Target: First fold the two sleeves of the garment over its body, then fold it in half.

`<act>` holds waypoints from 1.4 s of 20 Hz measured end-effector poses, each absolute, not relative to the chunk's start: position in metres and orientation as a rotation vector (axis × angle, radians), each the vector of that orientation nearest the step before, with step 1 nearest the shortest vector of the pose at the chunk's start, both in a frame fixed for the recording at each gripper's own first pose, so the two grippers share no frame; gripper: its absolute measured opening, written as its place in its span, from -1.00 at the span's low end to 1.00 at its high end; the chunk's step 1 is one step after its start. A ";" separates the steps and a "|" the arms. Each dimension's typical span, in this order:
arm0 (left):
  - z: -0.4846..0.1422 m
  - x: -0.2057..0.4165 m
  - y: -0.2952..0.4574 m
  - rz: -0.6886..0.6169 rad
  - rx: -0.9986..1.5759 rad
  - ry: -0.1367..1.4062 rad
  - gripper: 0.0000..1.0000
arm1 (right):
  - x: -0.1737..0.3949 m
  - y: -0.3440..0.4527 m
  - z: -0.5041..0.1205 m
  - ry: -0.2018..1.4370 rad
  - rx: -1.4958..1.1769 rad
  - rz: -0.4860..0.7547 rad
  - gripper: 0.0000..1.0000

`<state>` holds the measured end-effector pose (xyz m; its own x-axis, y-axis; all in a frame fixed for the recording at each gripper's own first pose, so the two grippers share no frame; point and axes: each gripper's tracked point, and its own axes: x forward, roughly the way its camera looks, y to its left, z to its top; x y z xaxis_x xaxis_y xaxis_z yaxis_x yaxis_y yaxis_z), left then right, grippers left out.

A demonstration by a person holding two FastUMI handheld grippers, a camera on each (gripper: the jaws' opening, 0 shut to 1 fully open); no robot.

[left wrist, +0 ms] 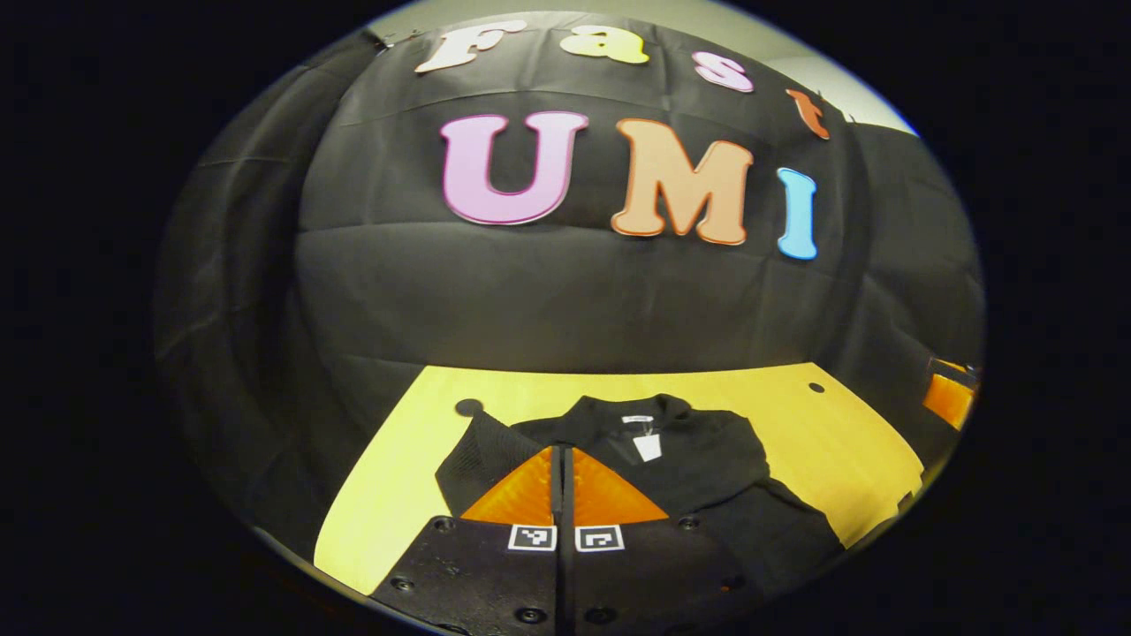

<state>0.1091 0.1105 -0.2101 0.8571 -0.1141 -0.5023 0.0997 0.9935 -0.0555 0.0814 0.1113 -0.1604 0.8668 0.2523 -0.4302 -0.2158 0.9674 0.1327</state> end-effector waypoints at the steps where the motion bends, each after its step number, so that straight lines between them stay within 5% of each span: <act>1: -0.211 0.116 0.098 -0.132 -0.016 0.533 -1.00 | 0.078 0.102 -0.162 0.463 0.082 0.231 0.94; 18: -0.300 0.170 -0.085 -0.345 0.154 0.701 -1.00 | 0.041 -0.046 -0.183 0.542 0.129 -0.010 0.94; 21: -0.238 0.188 -0.118 -0.368 0.029 0.460 -0.99 | 0.038 -0.053 -0.187 0.552 0.136 -0.020 0.94; 24: -0.194 0.198 -0.102 -0.334 0.049 0.309 0.99 | 0.040 -0.049 -0.187 0.554 0.127 0.004 0.94; 26: -0.188 0.190 -0.096 -0.316 0.050 0.314 0.79 | 0.042 -0.042 -0.184 0.547 0.119 0.030 0.94; 28: -0.189 0.182 -0.082 -0.279 0.042 0.339 0.84 | 0.045 -0.037 -0.183 0.542 0.118 0.063 0.94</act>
